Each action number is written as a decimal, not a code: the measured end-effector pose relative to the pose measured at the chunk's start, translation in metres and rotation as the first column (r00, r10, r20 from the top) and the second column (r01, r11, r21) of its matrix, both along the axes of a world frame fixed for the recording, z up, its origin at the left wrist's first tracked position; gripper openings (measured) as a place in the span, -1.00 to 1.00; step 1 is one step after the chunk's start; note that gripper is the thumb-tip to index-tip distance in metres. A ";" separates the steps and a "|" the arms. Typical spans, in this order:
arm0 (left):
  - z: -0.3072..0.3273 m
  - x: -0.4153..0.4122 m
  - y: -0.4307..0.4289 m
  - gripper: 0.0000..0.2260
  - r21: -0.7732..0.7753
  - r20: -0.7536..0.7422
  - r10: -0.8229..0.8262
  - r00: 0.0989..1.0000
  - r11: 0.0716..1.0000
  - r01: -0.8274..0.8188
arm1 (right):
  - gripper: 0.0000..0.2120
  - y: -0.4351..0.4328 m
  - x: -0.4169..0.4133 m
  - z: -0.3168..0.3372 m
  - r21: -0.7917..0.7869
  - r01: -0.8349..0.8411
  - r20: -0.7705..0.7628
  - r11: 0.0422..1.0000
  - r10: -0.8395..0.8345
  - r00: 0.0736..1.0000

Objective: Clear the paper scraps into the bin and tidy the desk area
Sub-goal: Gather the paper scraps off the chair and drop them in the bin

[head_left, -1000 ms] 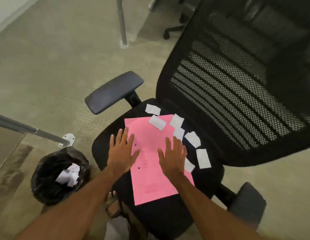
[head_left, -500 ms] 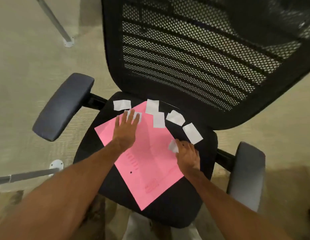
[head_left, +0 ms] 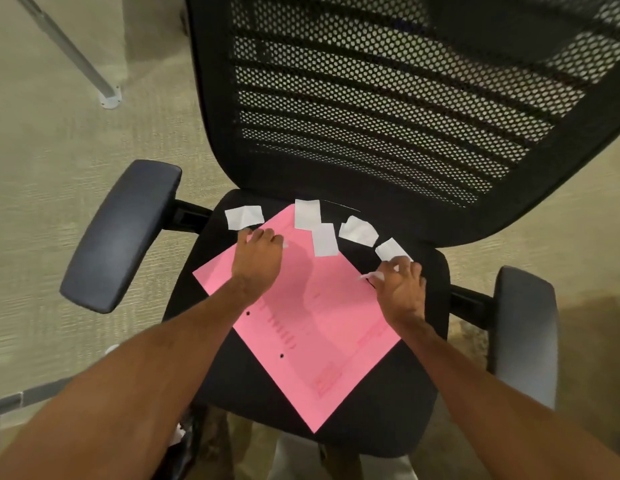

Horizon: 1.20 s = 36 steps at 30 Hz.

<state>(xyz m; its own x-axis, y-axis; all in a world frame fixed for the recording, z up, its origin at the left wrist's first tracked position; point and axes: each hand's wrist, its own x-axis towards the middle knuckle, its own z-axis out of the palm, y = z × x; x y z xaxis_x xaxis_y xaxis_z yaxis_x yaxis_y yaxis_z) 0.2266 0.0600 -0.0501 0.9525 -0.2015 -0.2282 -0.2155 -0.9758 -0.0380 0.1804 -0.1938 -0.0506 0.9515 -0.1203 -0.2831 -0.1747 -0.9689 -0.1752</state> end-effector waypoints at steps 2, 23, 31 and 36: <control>0.000 0.009 0.005 -0.72 -0.061 0.065 0.080 0.995 0.995 -0.076 | -0.72 -0.002 0.006 -0.001 0.008 0.040 -0.008 0.999 -0.040 0.999; -0.015 0.040 0.009 -0.67 -0.062 0.011 0.257 0.966 0.965 -0.255 | -0.59 0.011 0.024 -0.015 0.053 0.159 0.005 0.986 -0.159 0.987; 0.007 0.054 -0.033 -0.67 -0.399 0.052 0.138 0.989 0.911 -0.106 | -0.70 0.014 0.046 -0.011 0.196 0.126 0.114 0.972 -0.150 0.982; -0.004 0.070 -0.053 -0.66 -0.404 -0.157 0.142 0.977 0.894 -0.195 | -0.71 0.023 0.067 -0.011 0.125 -0.042 0.038 0.991 0.037 0.999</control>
<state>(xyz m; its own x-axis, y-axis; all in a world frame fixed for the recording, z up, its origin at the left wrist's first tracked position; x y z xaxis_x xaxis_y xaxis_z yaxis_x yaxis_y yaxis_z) 0.2964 0.0070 -0.0539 0.9511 -0.1421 -0.2741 -0.0239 -0.9190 0.3936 0.2479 -0.1710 -0.0620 0.9646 -0.0483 -0.2593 -0.1283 -0.9449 -0.3011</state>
